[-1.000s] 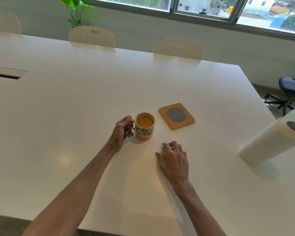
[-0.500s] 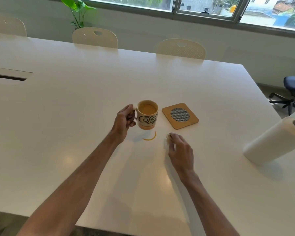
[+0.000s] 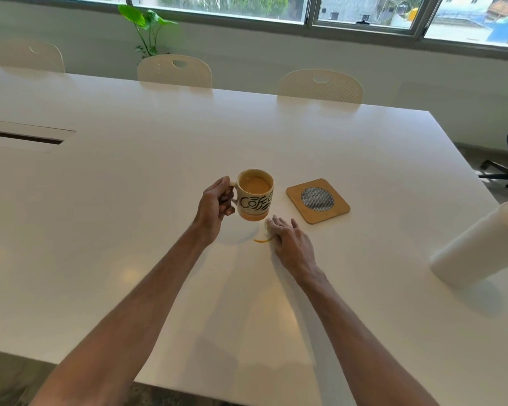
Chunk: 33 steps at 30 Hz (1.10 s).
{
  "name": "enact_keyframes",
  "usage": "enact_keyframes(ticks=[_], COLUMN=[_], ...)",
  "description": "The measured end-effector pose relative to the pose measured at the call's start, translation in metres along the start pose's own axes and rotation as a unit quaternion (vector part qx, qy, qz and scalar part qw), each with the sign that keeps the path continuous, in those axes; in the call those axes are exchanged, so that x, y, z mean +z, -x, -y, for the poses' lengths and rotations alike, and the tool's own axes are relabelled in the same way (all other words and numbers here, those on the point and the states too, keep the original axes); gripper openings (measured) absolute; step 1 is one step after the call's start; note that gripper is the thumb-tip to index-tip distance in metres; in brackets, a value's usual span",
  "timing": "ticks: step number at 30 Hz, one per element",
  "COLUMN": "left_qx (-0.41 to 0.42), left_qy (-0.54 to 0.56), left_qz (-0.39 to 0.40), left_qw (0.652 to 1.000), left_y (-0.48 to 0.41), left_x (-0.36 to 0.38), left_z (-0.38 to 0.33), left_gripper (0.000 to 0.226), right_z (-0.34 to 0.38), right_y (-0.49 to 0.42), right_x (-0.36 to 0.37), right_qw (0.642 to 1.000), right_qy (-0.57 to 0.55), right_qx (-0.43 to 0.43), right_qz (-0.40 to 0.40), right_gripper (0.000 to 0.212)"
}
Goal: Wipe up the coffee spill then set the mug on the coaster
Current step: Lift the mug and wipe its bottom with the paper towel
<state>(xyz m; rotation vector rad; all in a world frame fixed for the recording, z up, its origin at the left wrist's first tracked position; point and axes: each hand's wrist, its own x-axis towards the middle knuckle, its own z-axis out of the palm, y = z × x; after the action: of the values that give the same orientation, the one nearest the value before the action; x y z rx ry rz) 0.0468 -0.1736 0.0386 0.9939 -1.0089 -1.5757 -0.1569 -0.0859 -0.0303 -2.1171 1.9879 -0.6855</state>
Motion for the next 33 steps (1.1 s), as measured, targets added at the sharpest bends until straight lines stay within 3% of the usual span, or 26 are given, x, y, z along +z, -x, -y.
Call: enact_keyframes(ticks=[12, 24, 33], left_qx=[-0.007, -0.015, -0.008], left_qy=[0.002, 0.023, 0.018], left_qz=[-0.004, -0.008, -0.013], left_qw=[1.0, 1.0, 1.0], left_y=[0.008, 0.006, 0.005], left_x=[0.004, 0.008, 0.014], left_z=[0.002, 0.017, 0.014], left_gripper=[0.04, 0.042, 0.04], right_z=[0.043, 0.057, 0.032], right_y=[0.016, 0.029, 0.051], right_x=[0.035, 0.04, 0.007], right_qw=[0.993, 0.999, 0.998], right_qy=[0.027, 0.038, -0.005], right_qx=[0.103, 0.008, -0.064], right_qz=[-0.045, 0.004, -0.008], right_gripper=[0.058, 0.065, 0.04])
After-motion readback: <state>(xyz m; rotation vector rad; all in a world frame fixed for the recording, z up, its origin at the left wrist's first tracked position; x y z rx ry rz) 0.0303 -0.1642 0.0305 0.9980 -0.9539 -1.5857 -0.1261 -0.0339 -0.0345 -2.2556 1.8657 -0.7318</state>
